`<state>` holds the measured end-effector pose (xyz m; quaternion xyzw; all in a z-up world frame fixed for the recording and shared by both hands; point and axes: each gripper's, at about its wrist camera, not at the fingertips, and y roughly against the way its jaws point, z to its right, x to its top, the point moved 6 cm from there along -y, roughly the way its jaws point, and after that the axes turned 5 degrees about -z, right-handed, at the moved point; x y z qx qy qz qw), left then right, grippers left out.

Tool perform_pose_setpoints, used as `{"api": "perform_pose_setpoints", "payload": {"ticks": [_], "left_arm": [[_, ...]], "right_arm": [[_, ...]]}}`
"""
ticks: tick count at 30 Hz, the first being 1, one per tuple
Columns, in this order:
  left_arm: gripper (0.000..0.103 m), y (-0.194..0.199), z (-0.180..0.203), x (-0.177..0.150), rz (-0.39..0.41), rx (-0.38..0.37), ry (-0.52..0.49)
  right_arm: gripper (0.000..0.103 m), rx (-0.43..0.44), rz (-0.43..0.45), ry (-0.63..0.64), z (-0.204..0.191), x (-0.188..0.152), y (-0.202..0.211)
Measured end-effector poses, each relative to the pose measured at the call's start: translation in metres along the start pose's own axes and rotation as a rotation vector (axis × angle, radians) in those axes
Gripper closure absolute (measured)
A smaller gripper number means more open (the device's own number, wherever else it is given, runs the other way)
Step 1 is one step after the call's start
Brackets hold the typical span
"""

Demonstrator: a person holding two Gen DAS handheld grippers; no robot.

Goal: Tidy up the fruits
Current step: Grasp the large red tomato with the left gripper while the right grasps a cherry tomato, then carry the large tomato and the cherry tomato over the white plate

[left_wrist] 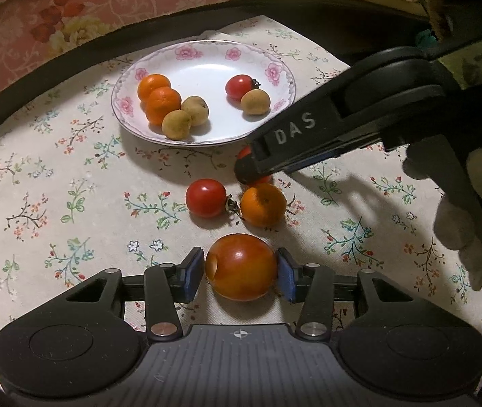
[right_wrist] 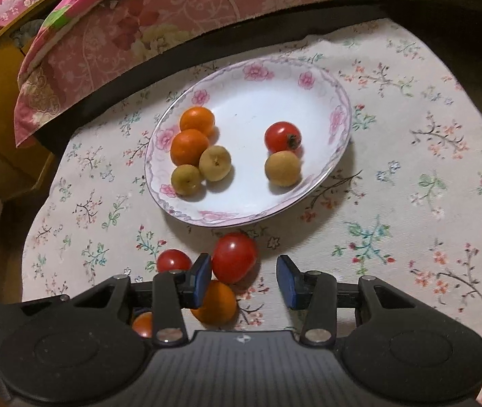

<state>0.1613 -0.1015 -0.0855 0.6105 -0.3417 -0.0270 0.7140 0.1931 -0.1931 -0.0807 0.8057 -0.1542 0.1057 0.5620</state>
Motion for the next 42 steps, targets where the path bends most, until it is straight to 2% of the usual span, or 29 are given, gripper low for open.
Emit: {"api": "perform_pose_setpoints", "payload": {"ticks": [4,6,9,20,31,35,42], "left_arm": [[0.044,-0.002,0.0,-0.001,-0.007,-0.005,0.008],[0.045,-0.002,-0.001,-0.001,-0.007,-0.006,0.005],[0.051,-0.001,0.002,0.0,-0.005,-0.013,-0.008],[0.052,0.002,-0.002,-0.002,-0.012,0.003,-0.02],[0.052,0.009,0.004,-0.01,-0.012,0.001,-0.055],[0.05,0.007,0.006,-0.009,-0.005,0.006,-0.073],[0.048,0.004,0.005,-0.008,0.005,0.003,-0.081]], "right_arm": [[0.065,0.011,0.011,0.004,-0.005,0.006,-0.006],[0.069,0.013,0.016,0.014,-0.008,0.009,-0.009],[0.07,0.002,0.015,0.045,-0.013,0.009,-0.01],[0.07,-0.024,0.027,0.105,-0.013,0.002,0.011],[0.07,-0.122,-0.037,0.205,0.006,-0.044,0.039],[0.07,-0.138,-0.058,0.249,0.003,-0.057,0.036],[0.07,-0.121,-0.058,0.255,0.004,-0.059,0.031]]}}
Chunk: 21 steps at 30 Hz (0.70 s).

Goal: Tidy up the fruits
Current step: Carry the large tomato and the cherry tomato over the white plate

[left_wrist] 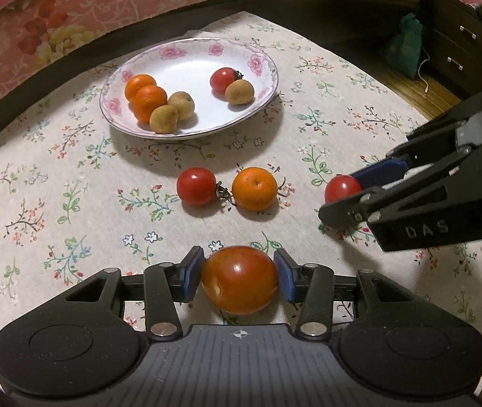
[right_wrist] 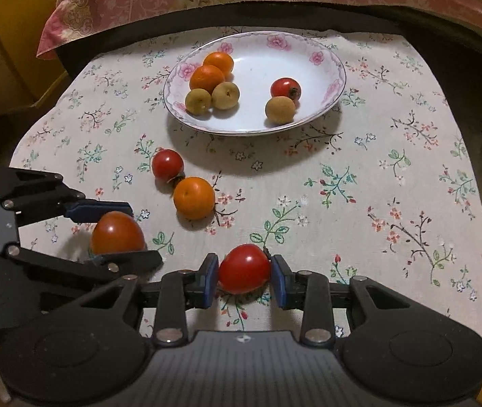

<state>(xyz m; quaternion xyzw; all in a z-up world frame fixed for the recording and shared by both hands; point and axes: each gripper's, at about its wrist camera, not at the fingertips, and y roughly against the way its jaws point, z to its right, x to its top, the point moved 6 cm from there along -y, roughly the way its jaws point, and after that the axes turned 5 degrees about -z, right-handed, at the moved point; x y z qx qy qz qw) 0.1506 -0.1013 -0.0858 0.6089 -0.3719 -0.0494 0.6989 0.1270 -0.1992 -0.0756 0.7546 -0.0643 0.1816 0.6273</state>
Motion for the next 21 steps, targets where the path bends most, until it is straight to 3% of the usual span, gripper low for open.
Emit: {"api": "perform_pose_setpoints", "payload": {"ticks": [21], "left_arm": [[0.052,0.0079,-0.0011,-0.0016,0.005,-0.008,0.023]], "right_arm": [[0.07,0.002,0.015,0.034,-0.0052,0.002,0.0037]]}}
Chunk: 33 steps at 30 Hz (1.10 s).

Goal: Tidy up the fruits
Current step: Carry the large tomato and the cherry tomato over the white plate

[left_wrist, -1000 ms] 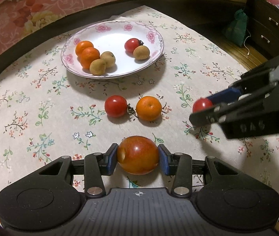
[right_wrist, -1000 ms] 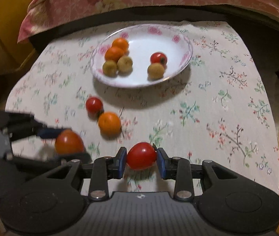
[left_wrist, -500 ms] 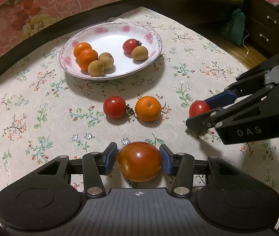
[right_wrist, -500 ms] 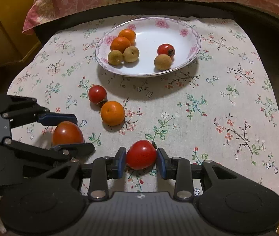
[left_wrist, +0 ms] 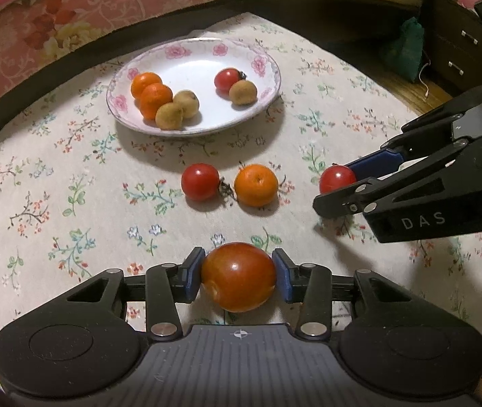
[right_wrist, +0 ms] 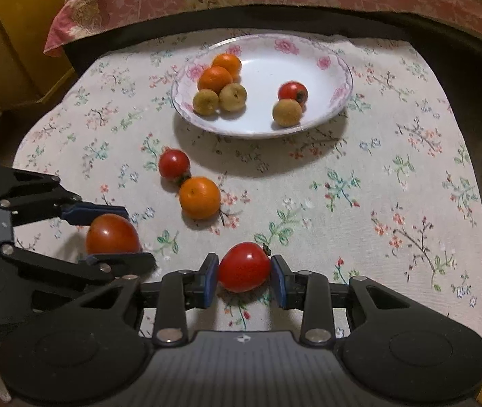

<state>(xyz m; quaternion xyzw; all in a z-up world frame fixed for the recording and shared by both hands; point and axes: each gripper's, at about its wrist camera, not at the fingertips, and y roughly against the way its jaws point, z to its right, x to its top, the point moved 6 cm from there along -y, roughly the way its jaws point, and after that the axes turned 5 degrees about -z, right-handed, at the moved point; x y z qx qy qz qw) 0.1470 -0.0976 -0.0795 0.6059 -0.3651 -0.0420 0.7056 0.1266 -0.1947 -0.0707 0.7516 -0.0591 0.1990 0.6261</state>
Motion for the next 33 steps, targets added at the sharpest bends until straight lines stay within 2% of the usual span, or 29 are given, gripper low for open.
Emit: {"api": "perform_pose_setpoints", "payload": {"ticks": [13,24,33], "left_arm": [[0.052,0.011,-0.021,0.045,0.094,0.049,0.037],[0.052,0.005,-0.045,0.089,0.152,0.112,0.05],[0.052,-0.012,-0.054,0.132,0.186,0.133,0.03]], "right_arm": [[0.07,-0.003,0.092,-0.018,-0.001,0.036,0.014],[0.07,0.006,0.168,-0.1,0.021,0.084,0.013],[0.07,0.013,0.214,-0.163,0.05,0.121,0.005]]}}
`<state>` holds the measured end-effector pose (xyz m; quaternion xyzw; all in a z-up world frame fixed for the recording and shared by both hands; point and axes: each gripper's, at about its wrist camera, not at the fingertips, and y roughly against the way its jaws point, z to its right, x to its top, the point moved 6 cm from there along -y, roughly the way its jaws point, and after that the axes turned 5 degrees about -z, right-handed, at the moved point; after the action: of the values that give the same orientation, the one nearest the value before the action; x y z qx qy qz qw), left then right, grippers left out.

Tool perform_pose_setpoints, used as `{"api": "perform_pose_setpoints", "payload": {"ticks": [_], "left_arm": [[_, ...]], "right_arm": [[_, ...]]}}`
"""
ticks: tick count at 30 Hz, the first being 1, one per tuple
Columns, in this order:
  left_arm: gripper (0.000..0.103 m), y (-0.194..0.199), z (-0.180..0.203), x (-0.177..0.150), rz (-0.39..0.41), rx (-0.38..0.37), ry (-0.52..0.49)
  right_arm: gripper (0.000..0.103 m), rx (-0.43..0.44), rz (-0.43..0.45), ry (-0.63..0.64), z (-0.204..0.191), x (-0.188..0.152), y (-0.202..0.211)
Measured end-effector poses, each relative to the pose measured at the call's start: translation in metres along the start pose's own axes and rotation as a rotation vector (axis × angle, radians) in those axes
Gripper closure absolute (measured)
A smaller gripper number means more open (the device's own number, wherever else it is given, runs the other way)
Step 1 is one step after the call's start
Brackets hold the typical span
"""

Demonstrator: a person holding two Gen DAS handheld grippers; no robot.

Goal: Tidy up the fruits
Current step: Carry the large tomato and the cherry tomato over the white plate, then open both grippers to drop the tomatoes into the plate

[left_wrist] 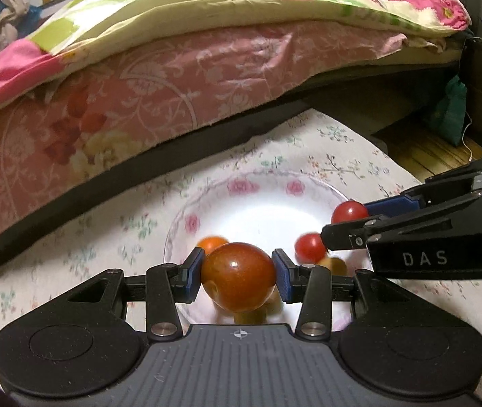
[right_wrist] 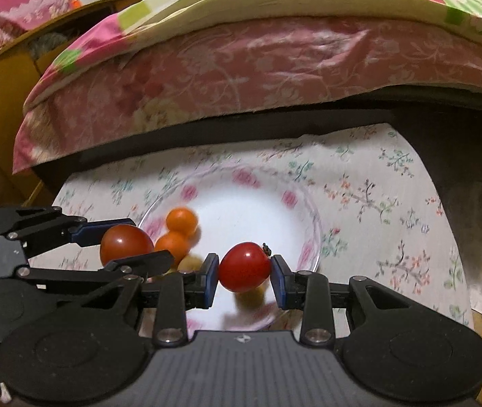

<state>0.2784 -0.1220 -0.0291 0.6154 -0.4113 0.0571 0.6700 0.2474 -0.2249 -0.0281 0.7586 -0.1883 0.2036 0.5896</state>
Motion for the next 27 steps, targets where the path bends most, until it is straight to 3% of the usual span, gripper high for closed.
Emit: {"api": "perform_pose_setpoints", "payload": {"ticks": [14,27], "left_arm": [[0.053,-0.03,-0.006,0.019,-0.023,0.017,-0.028],[0.049,-0.033,-0.007,0.021,-0.029,0.035,-0.032]], "right_arm": [[0.07,0.002,-0.021,-0.035,0.021,0.008,-0.028],[0.069,0.017,-0.021,-0.064,0.022,0.006,-0.031]]}}
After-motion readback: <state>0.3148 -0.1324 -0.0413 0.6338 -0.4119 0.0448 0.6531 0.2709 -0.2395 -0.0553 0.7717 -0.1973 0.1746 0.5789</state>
